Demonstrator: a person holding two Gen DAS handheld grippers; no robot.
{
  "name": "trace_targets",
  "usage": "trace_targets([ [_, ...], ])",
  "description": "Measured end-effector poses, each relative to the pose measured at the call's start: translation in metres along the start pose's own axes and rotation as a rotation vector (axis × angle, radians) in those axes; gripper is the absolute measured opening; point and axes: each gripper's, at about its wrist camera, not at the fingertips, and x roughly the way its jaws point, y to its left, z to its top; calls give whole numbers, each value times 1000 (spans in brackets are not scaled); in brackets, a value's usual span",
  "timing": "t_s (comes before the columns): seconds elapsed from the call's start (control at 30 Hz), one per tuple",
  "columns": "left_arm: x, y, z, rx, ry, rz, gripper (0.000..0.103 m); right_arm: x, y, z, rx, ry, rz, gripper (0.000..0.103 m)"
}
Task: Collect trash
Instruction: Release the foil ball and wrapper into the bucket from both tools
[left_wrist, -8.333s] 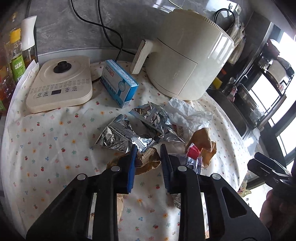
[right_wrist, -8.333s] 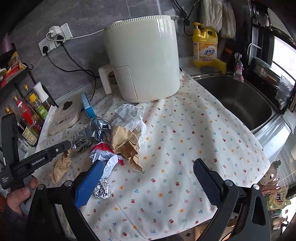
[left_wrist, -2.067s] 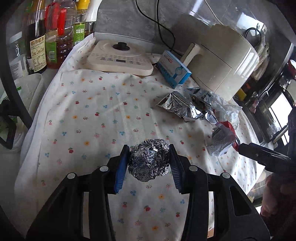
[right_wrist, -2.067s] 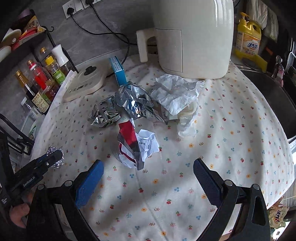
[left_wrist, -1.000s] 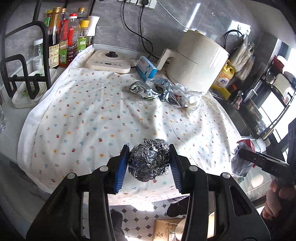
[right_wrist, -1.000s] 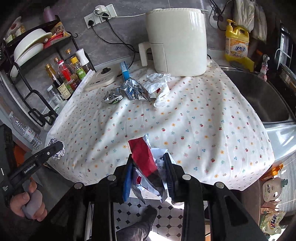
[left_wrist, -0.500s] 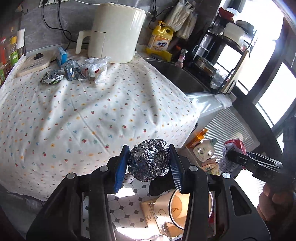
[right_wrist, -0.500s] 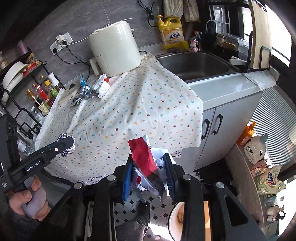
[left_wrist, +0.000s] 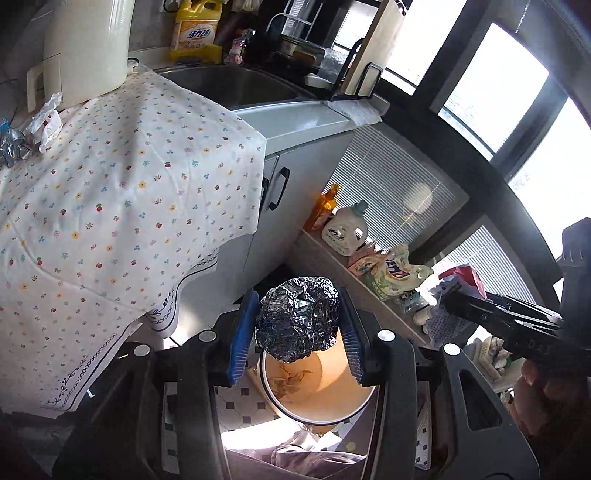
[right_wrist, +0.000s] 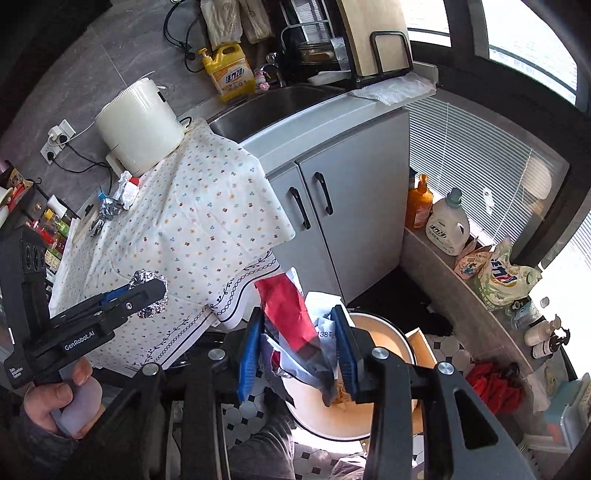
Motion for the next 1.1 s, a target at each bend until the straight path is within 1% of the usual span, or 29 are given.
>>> trace_targets([
  [0.03,4,-6,-3,6,8,-9,43,-3,-6,-5,4,-3,-8,53],
  [0.07,8,-12,-6,11,16,-16,43,-6,-12,-9,9,-8,-19,66],
  [0.1,13,-16,-9,14,25,-24,43,-6,-12,-9,9,-8,-19,73],
  [0.17,22,-25,-16,17,45,-38,43,-15,-27,-20,24,-11,-43,80],
  [0.23,30,-31,-22,24,64,-50,43,-17,-33,-23,35,-10,-55,80],
  [0.33,40,-44,-28,48,86,-70,43,-23,-52,-31,85,-8,-87,81],
  [0.57,61,-74,-31,110,140,-122,44,-43,-78,-47,162,-29,-154,82],
  [0.67,67,-91,-32,143,149,-147,44,-55,-86,-52,175,-46,-174,86],
  [0.73,72,-98,-32,147,160,-155,45,-63,-90,-54,173,-66,-206,87],
  [0.8,77,-100,-31,139,175,-155,53,-68,-95,-55,187,-77,-211,87],
  [0.83,78,-101,-30,136,179,-163,58,-71,-98,-54,192,-82,-212,87],
  [0.87,78,-102,-29,136,177,-166,64,-74,-100,-54,192,-90,-220,87],
  [0.9,77,-102,-28,140,171,-163,67,-74,-100,-54,192,-90,-220,88],
  [0.97,73,-101,-24,144,156,-153,78,-76,-101,-54,198,-94,-218,88],
  [1.1,64,-90,-15,130,127,-123,85,-69,-95,-48,194,-83,-209,88],
])
